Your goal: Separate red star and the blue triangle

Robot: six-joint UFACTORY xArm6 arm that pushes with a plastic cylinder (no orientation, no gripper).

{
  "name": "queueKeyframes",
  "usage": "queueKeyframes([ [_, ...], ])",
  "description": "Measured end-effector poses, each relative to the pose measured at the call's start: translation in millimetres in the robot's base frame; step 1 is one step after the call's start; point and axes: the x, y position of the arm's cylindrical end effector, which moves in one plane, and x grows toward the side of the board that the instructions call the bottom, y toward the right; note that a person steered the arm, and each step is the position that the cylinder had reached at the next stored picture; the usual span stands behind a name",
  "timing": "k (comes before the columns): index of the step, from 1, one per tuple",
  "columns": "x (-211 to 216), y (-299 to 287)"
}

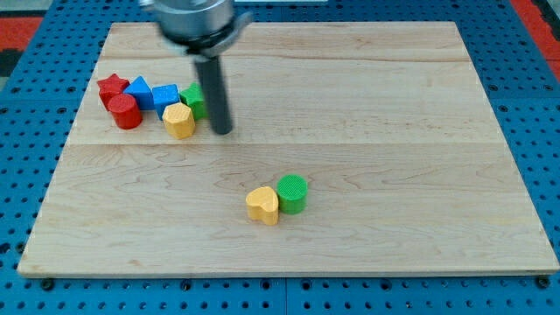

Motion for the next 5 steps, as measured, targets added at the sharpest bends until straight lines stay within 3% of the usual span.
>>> queueKeyframes([
  [1, 34, 2],
  [2, -23, -5],
  [3, -86, -49],
  [5, -117, -188],
])
